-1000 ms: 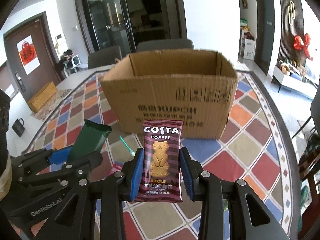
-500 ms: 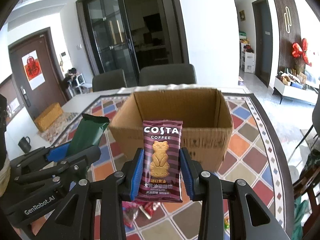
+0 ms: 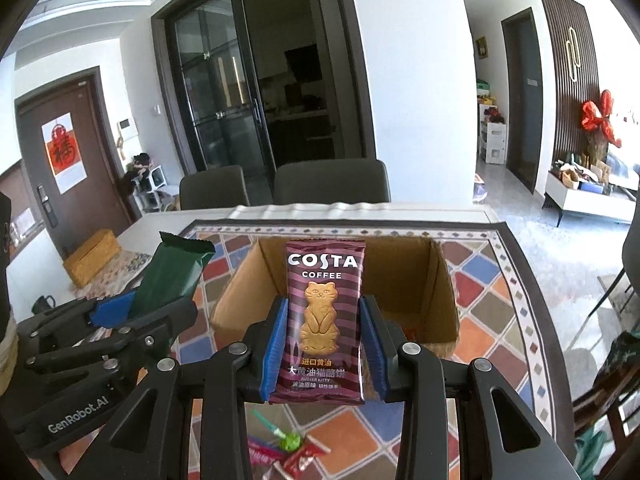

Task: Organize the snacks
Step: 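Carry both packets over the box and open both tools inside it, then move both open tools back to the remaining snacks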

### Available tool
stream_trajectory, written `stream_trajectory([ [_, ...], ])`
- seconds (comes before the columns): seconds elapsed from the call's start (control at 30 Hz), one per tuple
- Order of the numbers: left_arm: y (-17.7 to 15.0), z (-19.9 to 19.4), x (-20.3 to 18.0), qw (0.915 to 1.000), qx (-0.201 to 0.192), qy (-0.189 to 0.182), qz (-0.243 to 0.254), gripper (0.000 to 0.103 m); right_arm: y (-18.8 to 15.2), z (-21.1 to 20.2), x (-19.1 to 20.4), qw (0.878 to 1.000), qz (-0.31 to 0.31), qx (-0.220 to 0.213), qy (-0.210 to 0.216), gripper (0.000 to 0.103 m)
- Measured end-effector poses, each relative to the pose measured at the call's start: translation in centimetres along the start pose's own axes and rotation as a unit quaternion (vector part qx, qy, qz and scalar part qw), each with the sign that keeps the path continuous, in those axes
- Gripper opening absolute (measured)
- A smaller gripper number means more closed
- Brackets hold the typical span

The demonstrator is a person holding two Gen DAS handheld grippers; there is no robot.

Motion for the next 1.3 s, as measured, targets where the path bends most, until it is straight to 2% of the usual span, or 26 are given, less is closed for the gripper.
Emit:
stream_trajectory([
  [0.33,1.8,3.8,1.2,0.9996,0.026,-0.01,-0.008,0.042,2.2,2.9,-0.5,1.0,-0.005,0.012,-0.005,0.037],
  [0.63,2.4,7.0,1.9,0.9985,0.053,-0.01,-0.009,0.042,2.8,5.9,-1.4,0.999,-0.003,0.036,-0.024,0.038],
  [0.67,2.4,7.3,2.0,0.9984,0.056,-0.009,-0.006,0.043,2.8,6.3,-1.4,0.999,-0.001,0.039,-0.026,0.039],
  [0.7,2.5,7.5,2.1,0.9984,0.056,-0.002,-0.004,0.045,2.8,6.5,-1.5,0.999,0.0,0.042,-0.028,0.045],
  [0.73,2.5,7.5,2.3,0.9984,0.056,0.008,-0.002,0.053,2.7,6.8,-1.8,0.998,0.0,0.045,-0.034,0.05],
  [0.8,2.3,7.3,2.5,0.9985,0.049,0.024,0.006,0.059,2.5,7.1,-2.5,0.997,0.002,0.049,-0.054,0.057],
  [0.93,1.4,6.0,2.3,0.9986,0.041,0.031,0.014,0.059,1.8,6.4,-2.9,0.997,0.006,0.049,-0.055,0.057],
  [1.3,-0.3,1.3,1.2,0.9994,0.021,0.021,0.015,0.059,0.1,2.5,-1.1,0.999,0.012,0.034,-0.016,0.057],
])
Point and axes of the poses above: each gripper's, at about its wrist camera, not at the fingertips, and z roughly the way its jaws point, x to its left, y to its top, the point moved 10 cm from there along z, roughly the way its jaws point, and after that the axes turned 9 degrees about -y, right-handed, at the moved point
